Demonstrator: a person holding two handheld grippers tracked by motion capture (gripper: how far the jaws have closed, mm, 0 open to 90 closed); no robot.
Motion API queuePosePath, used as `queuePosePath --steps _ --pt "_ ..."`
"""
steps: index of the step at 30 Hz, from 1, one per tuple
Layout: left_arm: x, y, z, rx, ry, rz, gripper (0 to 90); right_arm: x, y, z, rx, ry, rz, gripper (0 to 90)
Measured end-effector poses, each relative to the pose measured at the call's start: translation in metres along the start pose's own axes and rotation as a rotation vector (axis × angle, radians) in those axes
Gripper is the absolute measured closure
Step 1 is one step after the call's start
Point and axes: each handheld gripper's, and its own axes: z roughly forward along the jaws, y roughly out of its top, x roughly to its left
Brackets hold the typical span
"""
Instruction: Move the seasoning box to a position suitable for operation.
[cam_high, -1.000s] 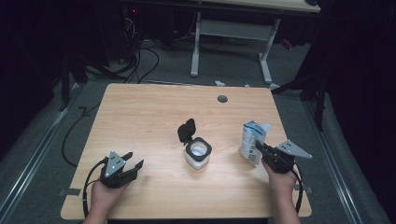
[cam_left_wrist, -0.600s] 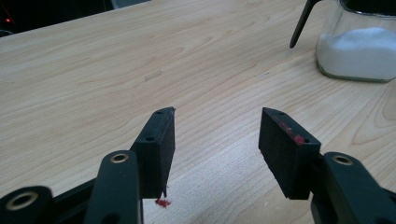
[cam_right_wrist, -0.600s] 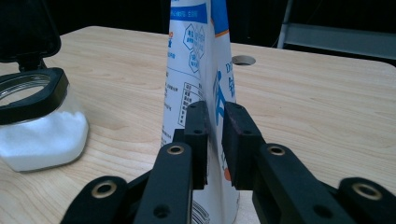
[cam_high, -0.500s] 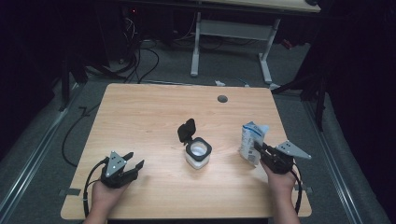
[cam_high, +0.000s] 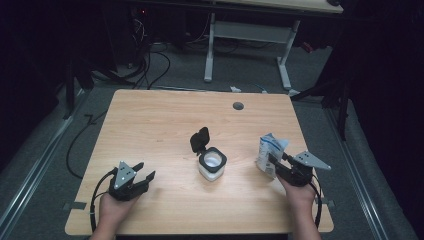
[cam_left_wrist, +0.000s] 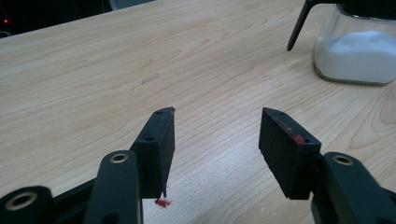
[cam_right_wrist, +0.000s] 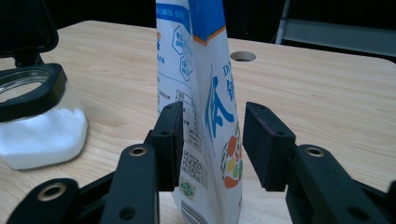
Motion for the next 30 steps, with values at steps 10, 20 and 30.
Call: queuePosePath --steps 10,20,30 --pt "-0.002 0.003 0.006 -0.003 0.003 0.003 45.6 0.002 -0.001 -0.003 0.011 -0.017 -0.002 48.9" --pt "-0.004 0.007 0.017 0.017 -0.019 -0.012 45.7 0.004 -0.005 -0.011 0.021 -0.042 -0.011 42.8" --pt "-0.008 0.012 0.030 0.025 -0.043 -0.018 45.0 0.007 -0.015 -0.021 0.052 -0.061 -0.012 39.9"
